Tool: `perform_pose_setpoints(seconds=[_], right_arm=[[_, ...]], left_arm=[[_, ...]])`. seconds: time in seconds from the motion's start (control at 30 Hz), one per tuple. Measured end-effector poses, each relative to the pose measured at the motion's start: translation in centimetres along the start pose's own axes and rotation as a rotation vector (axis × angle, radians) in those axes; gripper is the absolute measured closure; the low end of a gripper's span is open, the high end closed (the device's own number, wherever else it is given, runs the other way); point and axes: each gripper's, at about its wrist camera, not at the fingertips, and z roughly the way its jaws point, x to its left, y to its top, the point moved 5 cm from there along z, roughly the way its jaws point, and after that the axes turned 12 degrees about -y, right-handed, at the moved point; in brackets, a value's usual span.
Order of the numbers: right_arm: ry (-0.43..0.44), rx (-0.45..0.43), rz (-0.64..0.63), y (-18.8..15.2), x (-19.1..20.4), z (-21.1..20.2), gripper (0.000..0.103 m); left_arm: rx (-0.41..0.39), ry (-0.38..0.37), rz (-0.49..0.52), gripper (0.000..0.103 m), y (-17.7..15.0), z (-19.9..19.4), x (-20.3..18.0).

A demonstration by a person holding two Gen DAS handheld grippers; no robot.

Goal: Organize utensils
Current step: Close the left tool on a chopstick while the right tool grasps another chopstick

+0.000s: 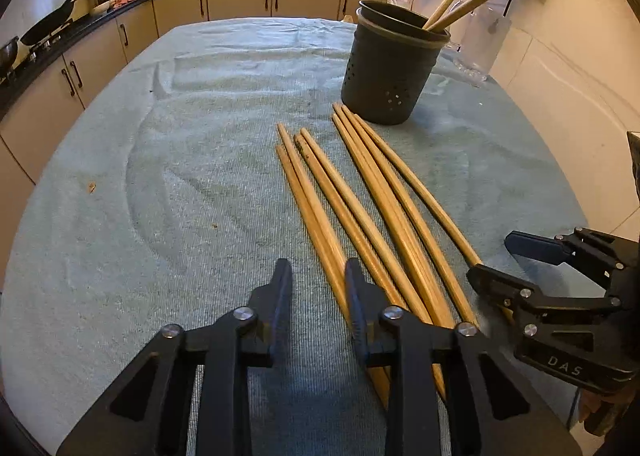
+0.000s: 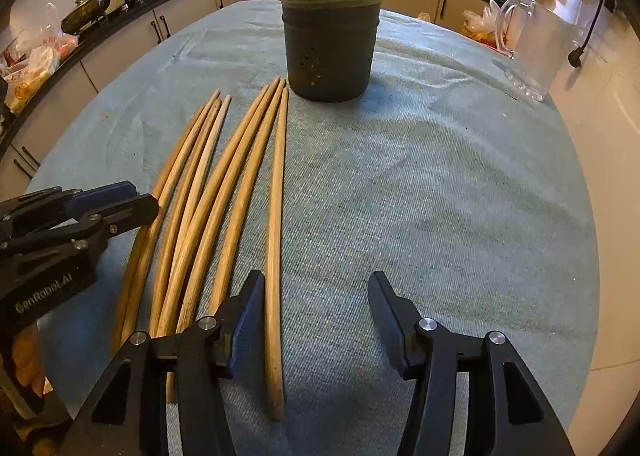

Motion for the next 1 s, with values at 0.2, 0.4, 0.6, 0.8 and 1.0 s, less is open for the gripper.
perform_pose_setpoints(seconds=[0.2,0.4,0.6,0.8,1.0], right_arm=[[-0.006,-0.005,0.010,-0.2,-0.6,0.1,0.050],[-0.050,0.025,0.046,-0.3,-2.1,0.1,0.089],[-0.101,0.104,0.063,-2.7,-5.0,-0.7,0.089],[-0.046,0.234,0.038,-5.5,-6.0,-2.1,0.044],[-0.072,0.198,-0.038,-3.4,-5.9,-2.6,0.043]], left_arm=[[0.009,0.009,0.011,0.082,-0.4,-0.2,1.1],[0.031,0.075,0.071,0.088,-0.6,-0.3,1.1],[0.070,0.070,0.164,0.088,-1.3,-1.4,2.3],[0.133,0.032,0.279,0.085,-2.0,-2.4,3.3],[0.142,-0.042,0.118,0.079,-0.8,-3.0,6.1]])
